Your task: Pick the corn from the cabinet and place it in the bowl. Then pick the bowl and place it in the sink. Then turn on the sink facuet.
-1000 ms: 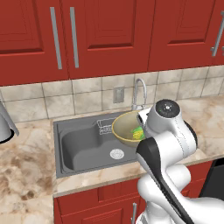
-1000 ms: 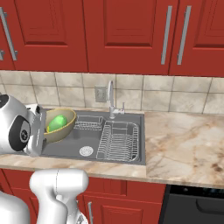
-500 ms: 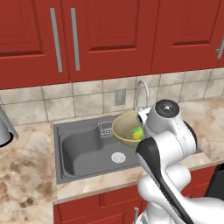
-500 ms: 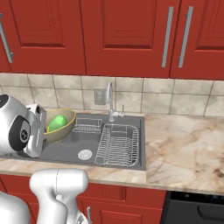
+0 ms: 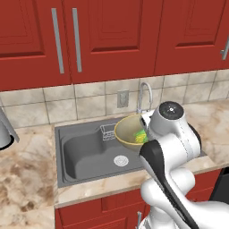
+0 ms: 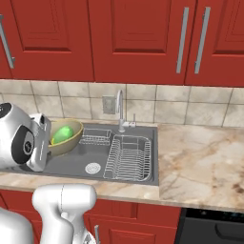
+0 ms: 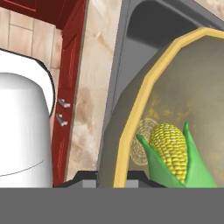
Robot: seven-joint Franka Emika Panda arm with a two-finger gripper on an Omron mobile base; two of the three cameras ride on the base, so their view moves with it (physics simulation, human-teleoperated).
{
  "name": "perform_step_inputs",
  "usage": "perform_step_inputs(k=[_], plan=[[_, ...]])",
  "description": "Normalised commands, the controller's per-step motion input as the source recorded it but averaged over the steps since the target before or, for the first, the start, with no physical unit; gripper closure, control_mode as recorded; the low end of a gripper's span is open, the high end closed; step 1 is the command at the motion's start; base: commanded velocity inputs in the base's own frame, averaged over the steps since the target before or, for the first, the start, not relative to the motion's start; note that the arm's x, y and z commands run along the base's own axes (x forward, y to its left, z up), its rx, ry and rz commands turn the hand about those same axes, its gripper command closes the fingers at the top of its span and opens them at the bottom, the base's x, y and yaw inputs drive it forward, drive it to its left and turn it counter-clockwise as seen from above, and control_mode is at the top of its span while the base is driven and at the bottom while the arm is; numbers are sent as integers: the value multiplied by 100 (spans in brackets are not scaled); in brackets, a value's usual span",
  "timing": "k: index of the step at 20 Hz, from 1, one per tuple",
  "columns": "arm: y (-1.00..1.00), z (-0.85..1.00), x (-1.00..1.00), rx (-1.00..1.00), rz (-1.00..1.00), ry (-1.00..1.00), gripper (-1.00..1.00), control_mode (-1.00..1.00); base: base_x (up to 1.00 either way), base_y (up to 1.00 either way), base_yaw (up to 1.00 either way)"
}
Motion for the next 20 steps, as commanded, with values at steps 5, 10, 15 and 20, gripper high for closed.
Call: perform_step_inputs(k=[5,10,15,20], plan=[[18,-11,19,2,1,12,100,-100,0,0,0],[67,-18,77,7,-10,10,100,-100,0,0,0],[50,-40,68,6,-27,2,100,-100,0,0,0],[4,-61,56,8,-40,1,100,-100,0,0,0]])
